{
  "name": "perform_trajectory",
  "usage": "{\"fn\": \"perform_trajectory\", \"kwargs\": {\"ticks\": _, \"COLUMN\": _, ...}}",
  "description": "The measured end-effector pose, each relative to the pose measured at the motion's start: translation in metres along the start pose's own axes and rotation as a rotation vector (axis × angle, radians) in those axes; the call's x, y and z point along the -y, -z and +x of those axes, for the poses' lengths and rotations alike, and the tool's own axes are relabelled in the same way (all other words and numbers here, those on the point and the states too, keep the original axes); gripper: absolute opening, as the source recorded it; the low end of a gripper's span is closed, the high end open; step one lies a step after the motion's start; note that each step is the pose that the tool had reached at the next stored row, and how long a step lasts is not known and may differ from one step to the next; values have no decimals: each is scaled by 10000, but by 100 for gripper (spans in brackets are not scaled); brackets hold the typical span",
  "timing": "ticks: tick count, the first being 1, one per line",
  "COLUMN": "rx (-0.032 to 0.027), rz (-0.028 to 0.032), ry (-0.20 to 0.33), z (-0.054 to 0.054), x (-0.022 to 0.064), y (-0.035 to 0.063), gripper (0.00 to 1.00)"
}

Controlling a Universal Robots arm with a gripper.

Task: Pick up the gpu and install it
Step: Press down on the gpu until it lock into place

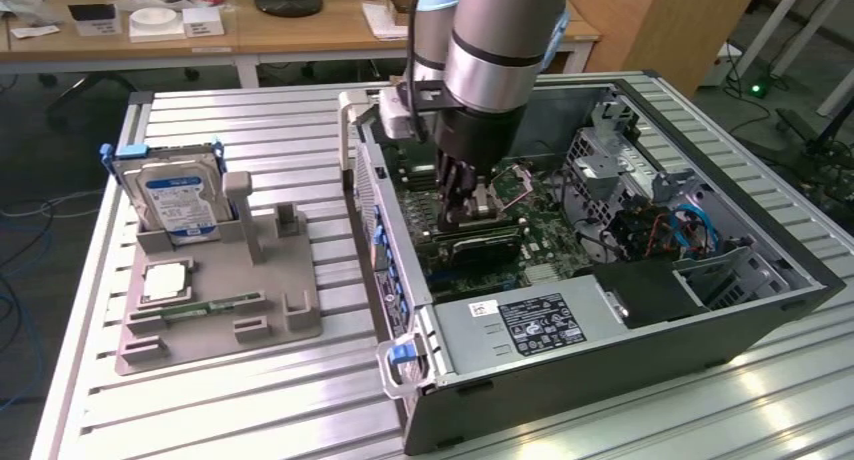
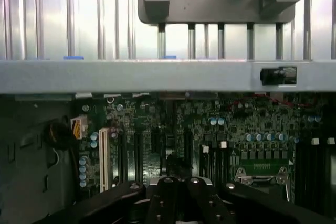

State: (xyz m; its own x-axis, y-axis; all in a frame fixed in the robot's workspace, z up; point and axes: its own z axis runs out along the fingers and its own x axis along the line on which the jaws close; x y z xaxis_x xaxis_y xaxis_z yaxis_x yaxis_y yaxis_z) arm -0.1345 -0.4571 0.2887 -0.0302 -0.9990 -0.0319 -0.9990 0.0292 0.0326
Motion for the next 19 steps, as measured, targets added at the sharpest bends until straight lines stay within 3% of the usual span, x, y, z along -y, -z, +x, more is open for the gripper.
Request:
{"fn": "perform_trajectory", "kwargs": {"ticks": 5, "rx": -11, "rz": 49, "ry": 3, "z": 0, "x": 91, "y": -59, "gripper": 10}}
{"fn": "perform_trajectory", "kwargs": {"ticks": 19, "rx": -22, "rz": 40, "ry": 250, "z": 4, "x": 127, "y": -249, "gripper": 10}}
